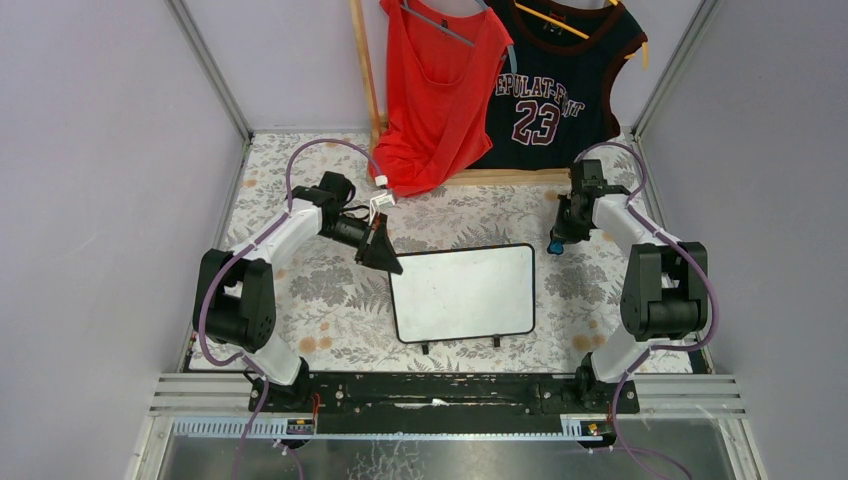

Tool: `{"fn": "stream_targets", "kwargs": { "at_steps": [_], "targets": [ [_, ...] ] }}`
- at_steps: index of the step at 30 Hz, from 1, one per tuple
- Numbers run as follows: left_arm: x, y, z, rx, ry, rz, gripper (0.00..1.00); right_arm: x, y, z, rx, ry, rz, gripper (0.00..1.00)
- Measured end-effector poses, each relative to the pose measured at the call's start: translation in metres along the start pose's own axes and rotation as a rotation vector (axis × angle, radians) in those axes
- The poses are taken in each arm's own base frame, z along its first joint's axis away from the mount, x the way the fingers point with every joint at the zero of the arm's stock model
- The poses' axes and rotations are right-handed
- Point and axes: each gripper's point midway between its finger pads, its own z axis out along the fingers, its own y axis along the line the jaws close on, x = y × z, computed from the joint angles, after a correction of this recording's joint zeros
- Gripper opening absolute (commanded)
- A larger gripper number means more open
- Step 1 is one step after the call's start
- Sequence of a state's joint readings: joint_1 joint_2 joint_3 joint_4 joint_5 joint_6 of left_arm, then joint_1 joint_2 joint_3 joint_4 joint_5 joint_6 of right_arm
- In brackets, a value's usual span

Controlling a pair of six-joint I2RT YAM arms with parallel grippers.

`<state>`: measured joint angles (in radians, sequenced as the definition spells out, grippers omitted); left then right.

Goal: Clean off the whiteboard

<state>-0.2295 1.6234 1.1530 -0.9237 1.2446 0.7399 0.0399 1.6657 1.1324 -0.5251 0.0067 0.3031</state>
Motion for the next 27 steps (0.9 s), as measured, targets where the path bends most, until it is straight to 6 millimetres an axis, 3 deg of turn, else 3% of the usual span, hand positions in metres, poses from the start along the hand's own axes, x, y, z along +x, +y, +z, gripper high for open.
{"fn": "stream_targets", "kwargs": {
  "at_steps": [14,20,27],
  "targets": [
    [0.0,0.001,0.0,-0.004,0.001,-0.005,0.0,0.007,-0.002,0.01,0.004,0.012,0.002,0.18],
    [0.0,0.001,0.0,-0.004,0.001,-0.005,0.01,0.021,-0.005,0.024,0.014,0.058,0.001,0.36],
    [0.0,0.001,0.0,-0.005,0.0,-0.007,0.04,0.026,-0.004,0.027,-0.001,0.066,0.0,0.47]
  ]
}}
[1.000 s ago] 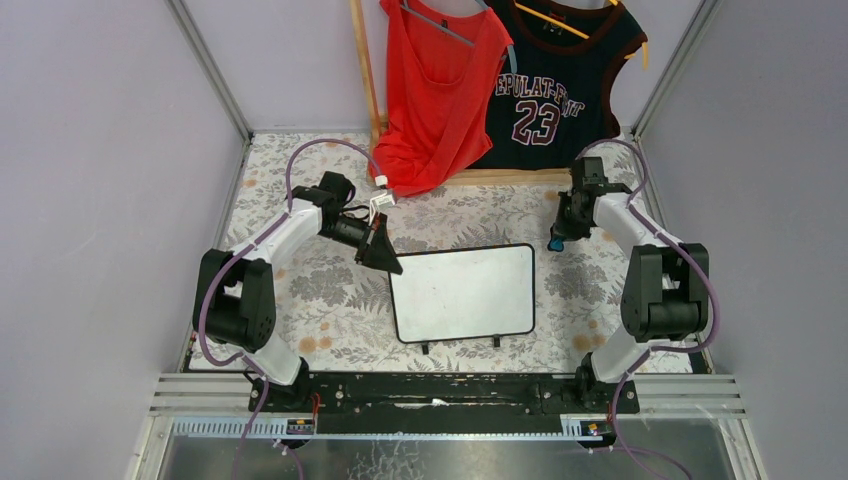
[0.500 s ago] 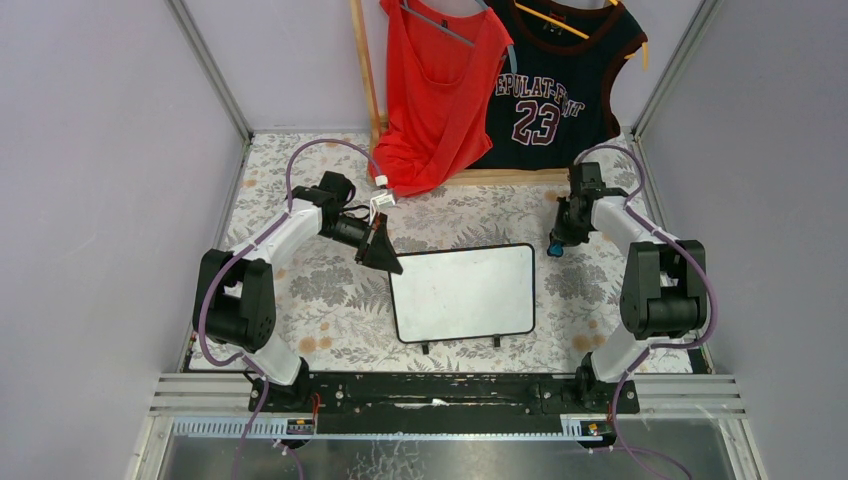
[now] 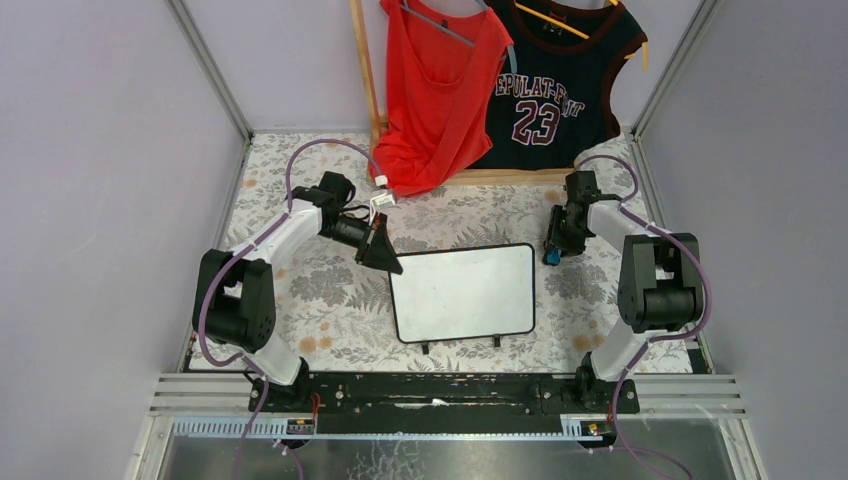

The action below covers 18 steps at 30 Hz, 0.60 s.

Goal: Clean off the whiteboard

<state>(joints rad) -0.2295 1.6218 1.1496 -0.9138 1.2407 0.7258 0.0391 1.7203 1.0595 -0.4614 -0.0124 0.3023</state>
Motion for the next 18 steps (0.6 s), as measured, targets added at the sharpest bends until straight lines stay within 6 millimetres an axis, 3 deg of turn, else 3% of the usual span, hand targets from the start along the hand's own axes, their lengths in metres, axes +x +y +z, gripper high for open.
{"fn": "stream_targets", "kwargs": {
  "at_steps": [12,18],
  "targets": [
    [0.001,0.001,0.0,-0.009,0.006,-0.014,0.1,0.002,0.0,0.001,-0.007,0.0,0.0,0.49],
    [0.002,0.004,-0.001,-0.024,0.016,-0.018,0.29,-0.005,0.003,-0.01,-0.02,-0.04,-0.001,0.49]
  ]
}}
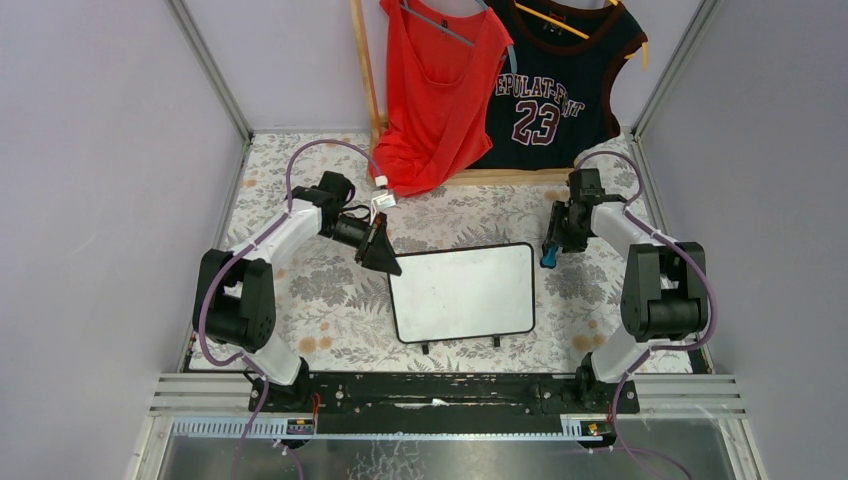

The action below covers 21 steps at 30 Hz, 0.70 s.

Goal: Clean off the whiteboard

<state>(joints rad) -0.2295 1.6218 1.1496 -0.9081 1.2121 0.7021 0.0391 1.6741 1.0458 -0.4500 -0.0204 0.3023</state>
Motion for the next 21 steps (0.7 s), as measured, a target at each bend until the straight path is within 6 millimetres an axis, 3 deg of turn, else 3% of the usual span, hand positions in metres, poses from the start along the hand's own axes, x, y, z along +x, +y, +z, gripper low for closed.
{"fn": "stream_targets", "kwargs": {
  "at_steps": [21],
  "targets": [
    [0.0018,0.0022,-0.0037,-0.026,0.036,0.027,0.36,-0.0032,0.0015,-0.0048,-0.007,-0.017,-0.001,0.46]
  ]
}}
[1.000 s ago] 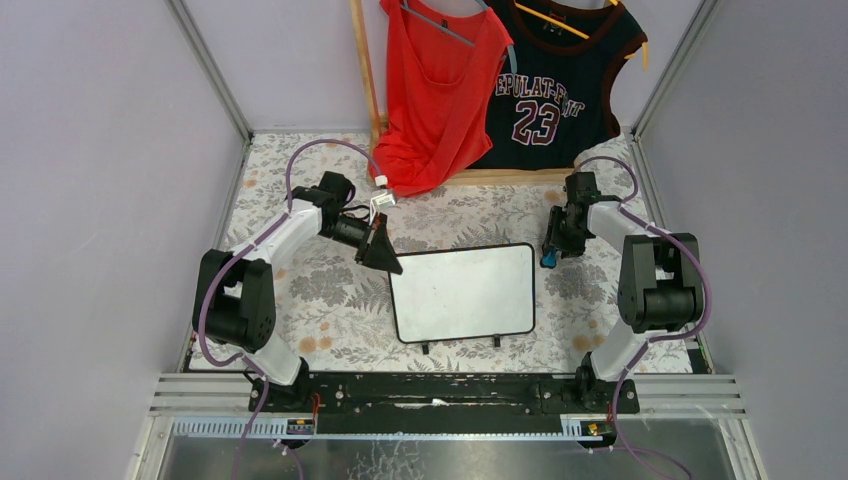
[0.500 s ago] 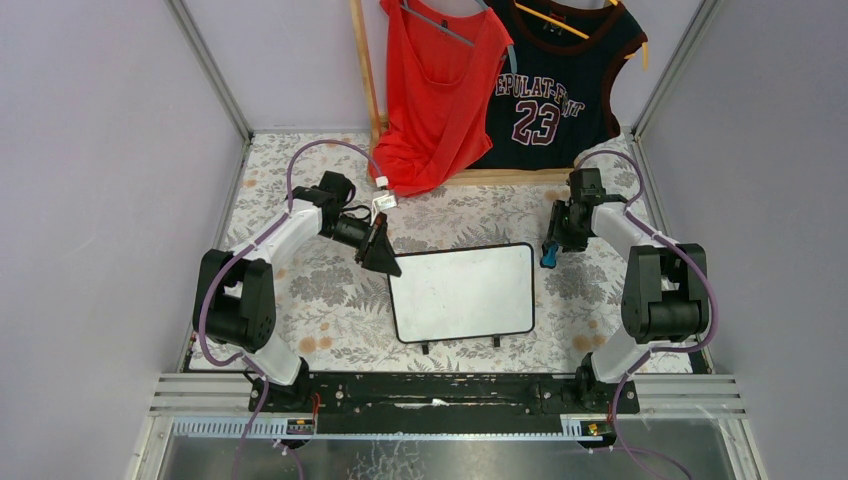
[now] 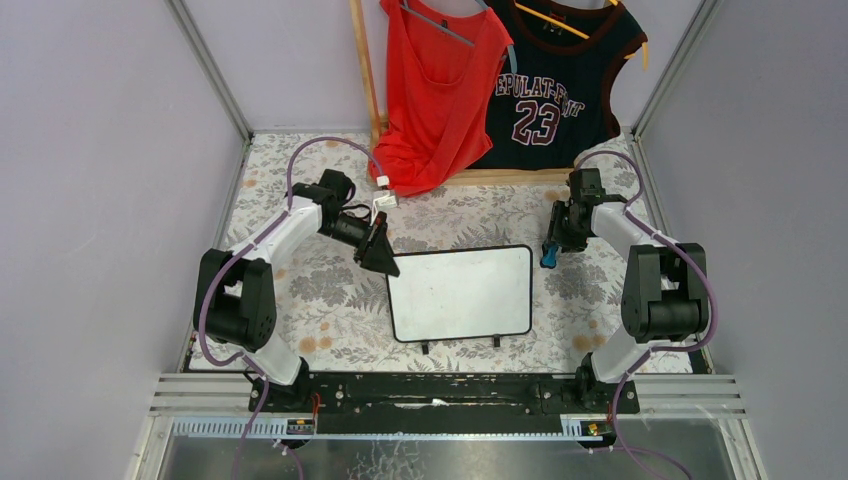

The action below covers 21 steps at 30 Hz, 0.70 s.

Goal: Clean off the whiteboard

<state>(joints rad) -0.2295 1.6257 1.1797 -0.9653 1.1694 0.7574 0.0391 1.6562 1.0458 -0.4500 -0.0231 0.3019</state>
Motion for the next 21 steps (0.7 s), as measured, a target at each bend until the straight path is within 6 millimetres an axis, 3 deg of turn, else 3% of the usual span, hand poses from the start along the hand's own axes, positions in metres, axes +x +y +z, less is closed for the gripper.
{"fn": "stream_targets", "kwargs": {
  "at_steps": [7,16,21],
  "targets": [
    [-0.0011,0.0017,-0.0012,-0.013,0.008,0.004,0.49,0.0007,0.0028,-0.0002,-0.016,0.004,0.0,0.46],
    [-0.0015,0.0043,-0.0009,-0.034,0.025,-0.001,0.57,0.001,0.0039,-0.0003,-0.022,0.006,0.0,0.45],
    [-0.0013,0.003,0.0008,-0.039,0.034,-0.003,0.72,0.001,0.004,-0.0003,-0.023,0.006,0.0,0.44]
  ]
}}
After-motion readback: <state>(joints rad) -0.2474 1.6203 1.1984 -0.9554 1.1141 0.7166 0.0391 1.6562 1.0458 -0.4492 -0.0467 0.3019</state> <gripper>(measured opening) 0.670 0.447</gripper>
